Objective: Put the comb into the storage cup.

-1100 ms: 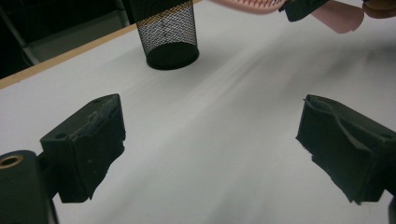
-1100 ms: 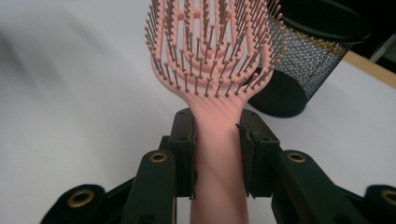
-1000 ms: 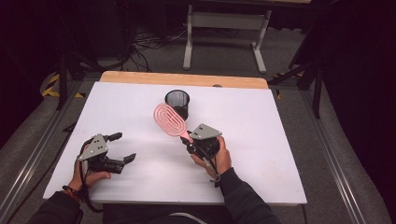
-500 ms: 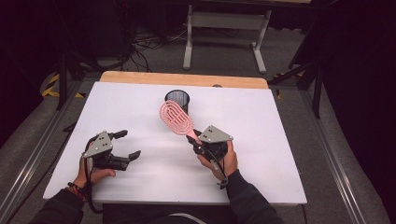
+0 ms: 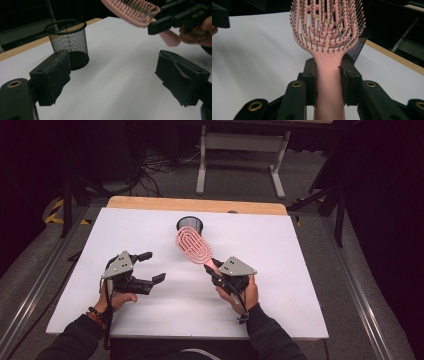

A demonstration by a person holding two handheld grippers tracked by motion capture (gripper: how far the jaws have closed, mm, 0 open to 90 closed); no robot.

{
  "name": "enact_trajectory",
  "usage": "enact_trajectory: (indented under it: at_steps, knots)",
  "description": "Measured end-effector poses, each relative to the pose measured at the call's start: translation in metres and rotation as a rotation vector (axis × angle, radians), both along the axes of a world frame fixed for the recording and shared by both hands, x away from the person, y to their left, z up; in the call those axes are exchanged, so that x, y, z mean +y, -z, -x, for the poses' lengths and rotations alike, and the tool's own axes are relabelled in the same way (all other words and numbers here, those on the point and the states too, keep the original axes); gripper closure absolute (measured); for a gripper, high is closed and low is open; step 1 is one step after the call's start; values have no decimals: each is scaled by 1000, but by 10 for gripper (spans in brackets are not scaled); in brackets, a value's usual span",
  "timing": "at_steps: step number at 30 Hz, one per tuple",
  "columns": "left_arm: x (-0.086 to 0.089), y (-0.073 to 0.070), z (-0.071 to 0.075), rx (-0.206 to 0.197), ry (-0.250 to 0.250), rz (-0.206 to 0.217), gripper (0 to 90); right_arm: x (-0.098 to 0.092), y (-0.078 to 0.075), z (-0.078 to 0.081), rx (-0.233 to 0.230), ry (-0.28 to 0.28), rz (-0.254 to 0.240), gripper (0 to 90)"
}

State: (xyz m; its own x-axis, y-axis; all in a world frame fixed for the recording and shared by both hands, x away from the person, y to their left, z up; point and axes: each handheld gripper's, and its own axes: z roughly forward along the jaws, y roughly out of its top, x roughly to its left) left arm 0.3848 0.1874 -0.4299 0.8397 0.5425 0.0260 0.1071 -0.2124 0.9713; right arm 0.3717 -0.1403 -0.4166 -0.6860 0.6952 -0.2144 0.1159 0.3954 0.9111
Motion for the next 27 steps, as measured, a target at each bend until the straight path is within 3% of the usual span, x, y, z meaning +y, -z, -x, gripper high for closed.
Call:
enact_trajectory:
  at_steps: [9,16,19,23,27]
  knots:
    - [-24,-15,-11,31,63,122,135,5,1,3,-28,-11,-11,692]
    - [-40,-18,-22,92,89,203,138,9,4,5,-38,-22,-5,692]
    - [-47,-15,-27,142,108,239,146,11,4,6,-45,-24,-3,692]
    - [-56,-13,-29,161,106,251,163,12,5,6,-44,-28,-1,692]
    - [-61,-13,-28,154,87,281,220,14,6,7,-54,-25,2,692]
